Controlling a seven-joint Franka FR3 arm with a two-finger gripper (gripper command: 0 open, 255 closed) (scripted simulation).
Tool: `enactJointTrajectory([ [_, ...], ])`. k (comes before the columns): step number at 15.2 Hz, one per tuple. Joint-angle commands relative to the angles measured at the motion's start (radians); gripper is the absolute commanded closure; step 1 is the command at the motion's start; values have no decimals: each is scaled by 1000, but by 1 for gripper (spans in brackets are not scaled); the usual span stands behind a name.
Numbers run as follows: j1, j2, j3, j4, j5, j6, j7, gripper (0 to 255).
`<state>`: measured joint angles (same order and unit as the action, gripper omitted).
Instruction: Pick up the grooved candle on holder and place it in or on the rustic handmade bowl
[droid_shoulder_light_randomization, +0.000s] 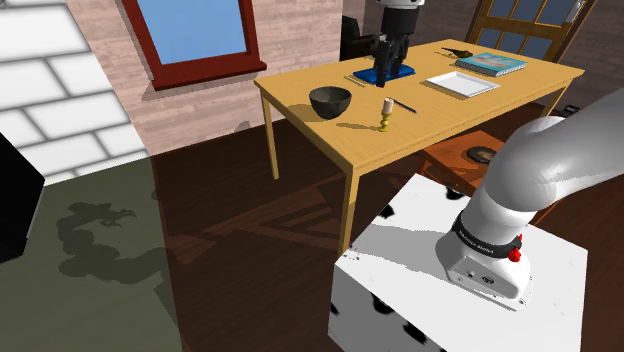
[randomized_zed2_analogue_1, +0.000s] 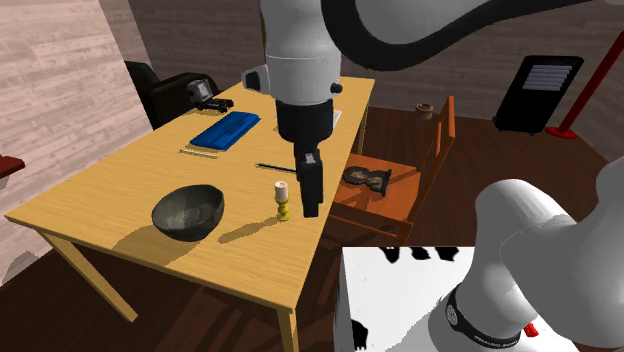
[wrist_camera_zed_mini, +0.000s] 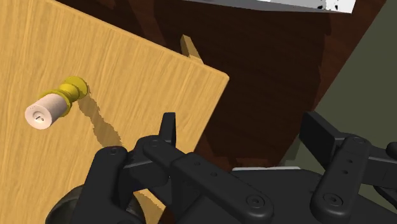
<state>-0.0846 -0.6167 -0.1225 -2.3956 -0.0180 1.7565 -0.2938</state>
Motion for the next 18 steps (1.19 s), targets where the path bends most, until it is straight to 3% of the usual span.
enactJointTrajectory([
  [1, -15, 52, -29, -4, -16, 58, -25, 0],
  [10, -64, 307, -150, 58, -40, 260, -128, 0],
  [18, -103, 573, -241, 189, 18, 396, -243, 0],
])
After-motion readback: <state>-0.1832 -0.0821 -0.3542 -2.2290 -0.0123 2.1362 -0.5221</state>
